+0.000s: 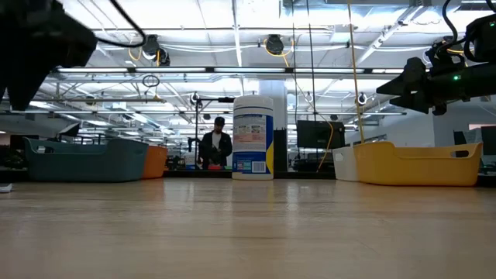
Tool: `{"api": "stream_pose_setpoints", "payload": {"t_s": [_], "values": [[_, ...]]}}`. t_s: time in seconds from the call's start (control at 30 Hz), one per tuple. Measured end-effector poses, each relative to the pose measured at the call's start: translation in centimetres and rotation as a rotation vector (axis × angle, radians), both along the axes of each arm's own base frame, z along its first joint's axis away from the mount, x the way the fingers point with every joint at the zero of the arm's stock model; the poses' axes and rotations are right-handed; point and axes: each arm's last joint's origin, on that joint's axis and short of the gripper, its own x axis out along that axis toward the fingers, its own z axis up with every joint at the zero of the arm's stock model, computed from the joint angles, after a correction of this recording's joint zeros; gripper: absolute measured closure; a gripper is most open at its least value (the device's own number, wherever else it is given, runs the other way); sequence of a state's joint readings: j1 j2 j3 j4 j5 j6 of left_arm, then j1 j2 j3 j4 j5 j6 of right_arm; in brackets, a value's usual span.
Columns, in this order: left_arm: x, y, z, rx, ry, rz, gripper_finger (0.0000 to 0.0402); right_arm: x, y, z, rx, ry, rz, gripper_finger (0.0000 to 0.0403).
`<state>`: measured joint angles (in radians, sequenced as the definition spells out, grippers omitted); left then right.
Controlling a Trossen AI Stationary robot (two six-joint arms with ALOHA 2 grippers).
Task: Pick & Place First Aid Supplies
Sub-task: Put the blue pad into the blue bin
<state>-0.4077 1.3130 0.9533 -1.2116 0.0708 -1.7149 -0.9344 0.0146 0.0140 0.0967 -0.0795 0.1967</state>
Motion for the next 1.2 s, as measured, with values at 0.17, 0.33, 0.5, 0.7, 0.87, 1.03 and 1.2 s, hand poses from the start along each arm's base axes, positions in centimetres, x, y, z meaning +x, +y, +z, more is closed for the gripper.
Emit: {"api": "stream_pose_setpoints", "payload": {"t_s": [0.17,0.33,0.5,0.7,0.87,1.03,1.2], "values": [[-0.5,0.2,-2.4,0.007,0.033,-0.002,0.0192,0.0,0.0,0.0,0.000,0.000,0.000,0.0066],[-1.2,0.5,-4.8,0.014,0.049,-0.001,0.0192,0.0,0.0,0.0,0.000,0.000,0.000,0.0066],[-1.7,0.9,-7.0,0.004,0.026,0.001,0.0192,0.0,0.0,0.0,0.000,0.000,0.000,0.0066],[-2.3,1.2,-8.7,0.007,0.000,0.004,0.0192,0.0,0.0,0.0,0.000,0.000,0.000,0.0066],[-2.6,1.4,-9.5,0.014,-0.015,-0.004,0.0192,0.0,0.0,0.0,0.000,0.000,0.000,0.0066],[-2.6,1.4,-10.1,0.011,-0.024,-0.023,0.0198,0.0,0.0,0.0,0.000,0.000,0.000,0.0066],[-2.6,1.4,-10.1,0.010,-0.027,-0.046,0.0254,0.0,0.0,0.0,0.000,0.000,0.000,0.0066]]}}
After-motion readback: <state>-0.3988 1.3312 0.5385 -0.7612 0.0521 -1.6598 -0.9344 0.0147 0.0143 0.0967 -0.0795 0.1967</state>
